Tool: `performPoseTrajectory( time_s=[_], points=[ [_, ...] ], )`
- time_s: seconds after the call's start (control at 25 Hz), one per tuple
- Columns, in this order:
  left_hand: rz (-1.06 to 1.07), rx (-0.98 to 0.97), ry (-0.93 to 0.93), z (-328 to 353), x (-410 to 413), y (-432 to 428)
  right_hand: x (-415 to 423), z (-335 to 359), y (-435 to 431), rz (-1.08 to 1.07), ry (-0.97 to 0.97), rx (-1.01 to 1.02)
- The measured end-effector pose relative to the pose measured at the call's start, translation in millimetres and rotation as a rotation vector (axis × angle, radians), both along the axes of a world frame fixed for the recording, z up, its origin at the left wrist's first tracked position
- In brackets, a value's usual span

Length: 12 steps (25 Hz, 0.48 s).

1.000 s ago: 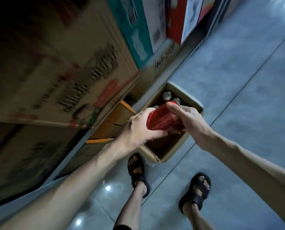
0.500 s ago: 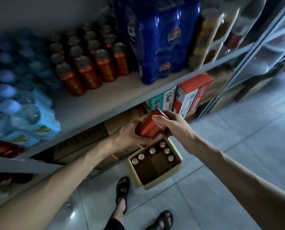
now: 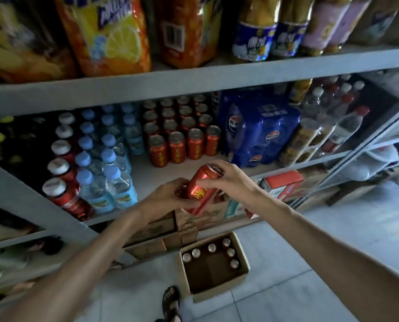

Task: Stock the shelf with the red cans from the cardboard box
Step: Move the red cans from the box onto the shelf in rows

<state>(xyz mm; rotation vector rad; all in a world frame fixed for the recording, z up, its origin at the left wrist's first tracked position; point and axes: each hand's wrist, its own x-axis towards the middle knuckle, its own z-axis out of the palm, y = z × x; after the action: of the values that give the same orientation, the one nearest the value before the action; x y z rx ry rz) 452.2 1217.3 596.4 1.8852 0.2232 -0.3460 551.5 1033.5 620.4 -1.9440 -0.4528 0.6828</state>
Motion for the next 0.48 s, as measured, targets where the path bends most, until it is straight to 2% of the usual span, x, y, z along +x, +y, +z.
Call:
performPoseTrajectory(
  time_s=[0.12,0.2,0.4,0.48],
  points=[
    [-0.101,-0.010,0.029,2.0,3.3,25.2,5.8,2.7,20.2,0.076,-0.009,0.008],
    [-0.029,0.032,0.018,-4.0,10.2,32.8,12.8,0.5,31.9,0.086,-0.017,-0.012],
    [0.188,0.066,-0.020,-29.8,19.4,37.0,29.4,-17.3,51.1,0.042,0.163,0.109],
    [0.268,0.056,-0.026,-41.7,21.4,33.7,35.6,-28.7,59.9,0.046,0.167,0.101]
  ],
)
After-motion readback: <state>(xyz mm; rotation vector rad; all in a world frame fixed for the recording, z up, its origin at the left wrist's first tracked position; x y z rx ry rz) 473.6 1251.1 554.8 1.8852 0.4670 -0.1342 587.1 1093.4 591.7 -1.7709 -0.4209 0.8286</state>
